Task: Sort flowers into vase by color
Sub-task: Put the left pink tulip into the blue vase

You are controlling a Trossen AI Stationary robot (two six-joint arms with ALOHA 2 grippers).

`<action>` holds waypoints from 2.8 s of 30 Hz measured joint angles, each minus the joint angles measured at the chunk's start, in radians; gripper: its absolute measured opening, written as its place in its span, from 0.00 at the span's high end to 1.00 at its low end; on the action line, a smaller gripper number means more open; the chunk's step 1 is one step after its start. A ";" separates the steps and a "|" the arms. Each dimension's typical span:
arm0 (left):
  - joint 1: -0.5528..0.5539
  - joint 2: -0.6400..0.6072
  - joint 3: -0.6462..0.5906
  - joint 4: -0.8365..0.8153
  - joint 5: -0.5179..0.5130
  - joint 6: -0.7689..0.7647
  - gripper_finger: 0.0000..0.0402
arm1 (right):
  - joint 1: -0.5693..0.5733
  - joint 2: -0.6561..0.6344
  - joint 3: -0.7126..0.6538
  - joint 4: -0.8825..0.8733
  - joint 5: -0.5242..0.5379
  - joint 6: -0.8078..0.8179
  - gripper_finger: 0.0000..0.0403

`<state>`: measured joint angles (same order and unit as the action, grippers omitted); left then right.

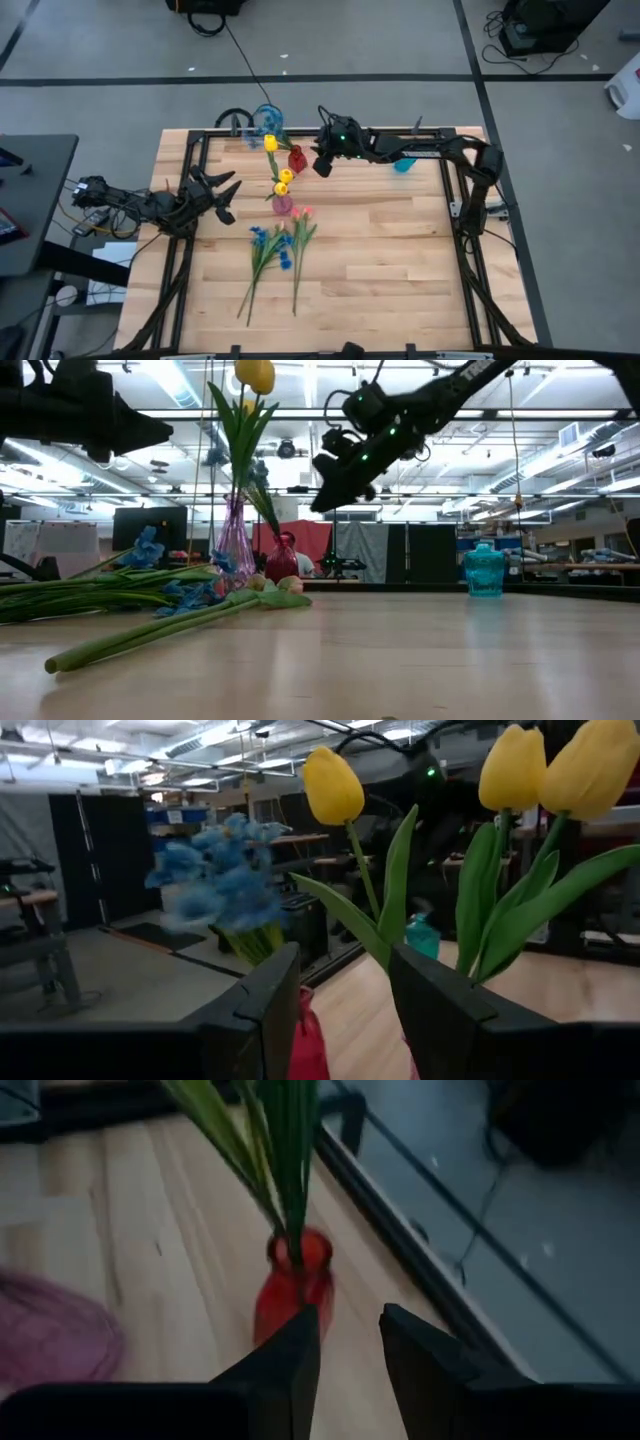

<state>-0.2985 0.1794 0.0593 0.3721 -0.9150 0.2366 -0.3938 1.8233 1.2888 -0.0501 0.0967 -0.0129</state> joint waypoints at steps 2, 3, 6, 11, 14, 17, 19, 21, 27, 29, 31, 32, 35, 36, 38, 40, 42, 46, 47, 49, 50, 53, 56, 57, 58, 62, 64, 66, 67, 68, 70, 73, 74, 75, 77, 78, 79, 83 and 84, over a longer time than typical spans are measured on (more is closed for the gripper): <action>0.000 0.000 0.000 0.004 0.000 0.020 0.59 | 0.032 -0.024 0.000 -0.085 0.024 0.066 0.70; 0.000 0.000 0.000 0.005 0.000 0.022 0.59 | 0.053 -0.027 0.000 -0.125 0.032 0.101 0.70; 0.004 0.000 0.000 0.013 0.001 0.023 0.59 | 0.132 -0.013 0.000 -0.212 0.045 0.204 0.71; 0.011 0.000 0.000 0.025 0.030 -0.014 0.59 | 0.278 0.028 0.000 -0.273 0.066 0.388 0.71; 0.011 0.001 0.000 0.006 0.127 -0.085 0.59 | 0.367 0.043 0.000 -0.269 0.067 0.508 0.71; 0.011 0.005 0.000 -0.019 0.228 -0.142 0.59 | 0.452 0.047 0.000 -0.260 0.076 0.617 0.71; 0.010 0.008 0.000 -0.044 0.279 -0.194 0.59 | 0.503 0.047 0.000 -0.266 0.084 0.681 0.71; 0.011 0.010 0.000 -0.072 0.322 -0.269 0.59 | 0.545 0.047 0.000 -0.266 0.090 0.742 0.71; 0.010 0.066 0.000 -0.224 0.646 -0.582 0.59 | 0.617 0.047 0.000 -0.285 0.127 0.736 0.71; 0.006 0.109 0.000 -0.243 0.762 -0.671 0.59 | 0.624 0.048 0.000 -0.288 0.127 0.718 0.72; -0.006 0.162 0.000 -0.247 0.863 -0.742 0.59 | 0.626 0.047 0.000 -0.274 0.129 0.706 0.74; -0.013 0.185 0.000 -0.245 0.898 -0.767 0.59 | 0.624 0.045 0.000 -0.270 0.139 0.697 0.76; -0.040 0.265 0.000 -0.246 0.965 -0.838 0.59 | 0.617 0.045 0.000 -0.269 0.200 0.680 0.78; -0.050 0.294 0.000 -0.246 0.971 -0.862 0.59 | 0.613 0.045 0.000 -0.269 0.225 0.670 0.79; -0.074 0.355 0.001 -0.247 0.976 -0.916 0.59 | 0.604 0.045 0.000 -0.268 0.283 0.655 0.79; -0.101 0.422 0.013 -0.262 0.979 -0.967 0.59 | 0.596 0.044 0.000 -0.268 0.344 0.637 0.80; -0.130 0.489 0.046 -0.291 0.979 -1.002 0.59 | 0.588 0.042 0.000 -0.261 0.404 0.608 0.80; -0.179 0.615 0.152 -0.368 0.979 -1.027 0.59 | 0.561 0.029 0.000 -0.193 0.427 0.499 0.80; -0.188 0.642 0.182 -0.391 0.978 -1.030 0.59 | 0.554 0.027 0.000 -0.171 0.428 0.465 0.80; -0.200 0.692 0.242 -0.454 0.964 -1.034 0.59 | 0.541 0.015 0.000 -0.137 0.452 0.395 0.80; -0.204 0.713 0.268 -0.494 0.954 -1.049 0.59 | 0.535 0.006 0.000 -0.114 0.471 0.367 0.80; -0.216 0.776 0.335 -0.607 0.920 -1.116 0.59 | 0.527 -0.036 0.000 -0.056 0.528 0.277 0.80; -0.226 0.839 0.386 -0.658 0.913 -1.180 0.59 | 0.531 -0.074 0.000 -0.021 0.599 0.222 0.80; -0.228 0.859 0.400 -0.662 0.911 -1.193 0.59 | 0.536 -0.082 0.000 -0.020 0.621 0.217 0.80; -0.230 0.880 0.414 -0.664 0.907 -1.211 0.59 | 0.540 -0.087 0.000 -0.020 0.641 0.215 0.80; -0.234 0.964 0.454 -0.664 0.869 -1.266 0.59 | 0.571 -0.088 -0.020 -0.018 0.725 0.217 0.80; -0.233 1.003 0.469 -0.665 0.864 -1.298 0.59 | 0.587 -0.080 -0.047 -0.017 0.759 0.224 0.80; -0.234 1.039 0.484 -0.664 0.866 -1.329 0.59 | 0.603 -0.076 -0.086 -0.017 0.783 0.243 0.80; -0.234 1.053 0.491 -0.664 0.872 -1.345 0.59 | 0.609 -0.076 -0.105 -0.014 0.795 0.248 0.80; -0.234 1.067 0.495 -0.665 0.873 -1.362 0.59 | 0.614 -0.077 -0.121 -0.014 0.816 0.243 0.80; -0.234 1.095 0.506 -0.666 0.874 -1.380 0.59 | 0.618 -0.087 -0.148 -0.011 0.865 0.245 0.80; -0.233 1.131 0.522 -0.668 0.874 -1.397 0.59 | 0.619 -0.117 -0.167 0.013 0.878 0.263 0.80; -0.234 1.146 0.529 -0.665 0.874 -1.398 0.59 | 0.619 -0.122 -0.170 0.014 0.877 0.264 0.80; -0.234 1.160 0.533 -0.661 0.875 -1.399 0.59 | 0.620 -0.122 -0.171 0.012 0.877 0.264 0.80; -0.234 1.186 0.540 -0.667 0.875 -1.400 0.59 | 0.621 -0.120 -0.173 0.007 0.870 0.264 0.80; -0.234 1.199 0.544 -0.665 0.874 -1.400 0.59 | 0.621 -0.120 -0.173 0.006 0.870 0.264 0.80; -0.234 1.208 0.544 -0.661 0.874 -1.397 0.59 | 0.622 -0.120 -0.173 0.010 0.870 0.264 0.80; -0.233 1.222 0.546 -0.674 0.871 -1.388 0.59 | 0.621 -0.121 -0.173 0.010 0.862 0.264 0.80; -0.233 1.222 0.546 -0.679 0.867 -1.382 0.59 | 0.621 -0.121 -0.173 0.012 0.854 0.264 0.80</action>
<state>-0.5316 1.4017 0.6048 -0.3072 -0.0482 -1.1451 0.2274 1.7027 1.1160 -0.0385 0.9511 0.2512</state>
